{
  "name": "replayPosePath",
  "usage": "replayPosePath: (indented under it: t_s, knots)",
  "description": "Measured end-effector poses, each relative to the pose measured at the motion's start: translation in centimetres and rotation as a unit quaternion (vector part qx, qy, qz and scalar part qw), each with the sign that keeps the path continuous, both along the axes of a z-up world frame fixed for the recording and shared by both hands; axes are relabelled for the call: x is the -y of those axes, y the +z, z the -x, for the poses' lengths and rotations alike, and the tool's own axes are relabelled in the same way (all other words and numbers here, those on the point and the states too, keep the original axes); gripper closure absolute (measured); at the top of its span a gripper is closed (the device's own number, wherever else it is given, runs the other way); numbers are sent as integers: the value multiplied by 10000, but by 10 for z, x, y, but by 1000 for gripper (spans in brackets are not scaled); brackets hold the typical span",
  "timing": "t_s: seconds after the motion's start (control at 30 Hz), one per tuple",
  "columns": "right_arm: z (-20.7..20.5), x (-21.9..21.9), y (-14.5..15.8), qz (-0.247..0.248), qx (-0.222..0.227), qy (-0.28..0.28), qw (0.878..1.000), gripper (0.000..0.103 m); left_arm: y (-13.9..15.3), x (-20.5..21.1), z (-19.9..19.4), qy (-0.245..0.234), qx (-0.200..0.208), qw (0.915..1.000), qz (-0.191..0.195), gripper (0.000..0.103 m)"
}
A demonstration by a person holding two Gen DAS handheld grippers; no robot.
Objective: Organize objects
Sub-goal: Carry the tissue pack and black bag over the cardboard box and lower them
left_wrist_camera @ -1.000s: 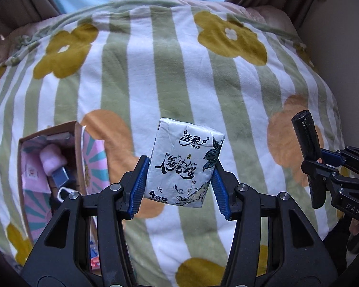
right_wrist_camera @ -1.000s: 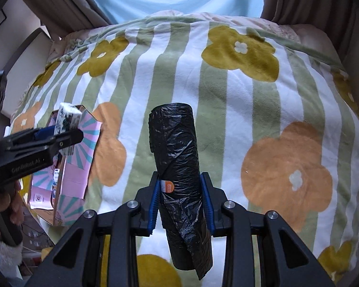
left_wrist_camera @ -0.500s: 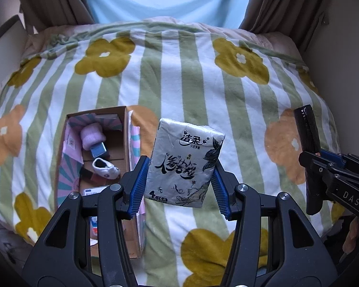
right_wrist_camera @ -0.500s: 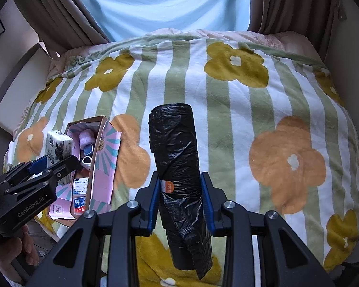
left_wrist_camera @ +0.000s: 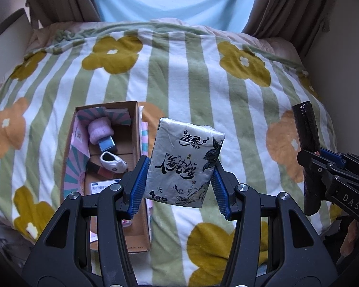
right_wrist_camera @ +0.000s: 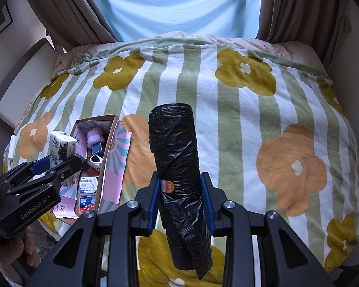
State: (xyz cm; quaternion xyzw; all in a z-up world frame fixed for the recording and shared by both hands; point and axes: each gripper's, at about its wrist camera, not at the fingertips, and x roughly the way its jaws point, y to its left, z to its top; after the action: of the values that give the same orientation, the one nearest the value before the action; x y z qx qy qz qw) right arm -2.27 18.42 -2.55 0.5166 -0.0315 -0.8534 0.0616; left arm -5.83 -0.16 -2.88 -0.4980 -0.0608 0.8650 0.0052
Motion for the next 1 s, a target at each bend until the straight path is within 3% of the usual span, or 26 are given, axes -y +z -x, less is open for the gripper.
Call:
replayPosePath:
  t_s: [0.3, 0.53, 0.77, 1.0]
  knots:
    - [23, 51, 8, 161, -6, 520, 9985, 74, 1, 45, -10, 441, -6, 9990, -60, 56]
    - [54, 115, -6, 443, 251, 1115, 9925, 74, -18, 103, -28, 1058, 267, 9940, -30, 56]
    - [86, 174, -49, 629, 726, 1460, 9846, 74, -61, 145, -43, 1525, 748, 9854, -117, 56]
    - [116, 216, -106, 771, 1219, 1402, 9796, 74, -115, 162, -42, 1594, 1223, 9794, -220, 56]
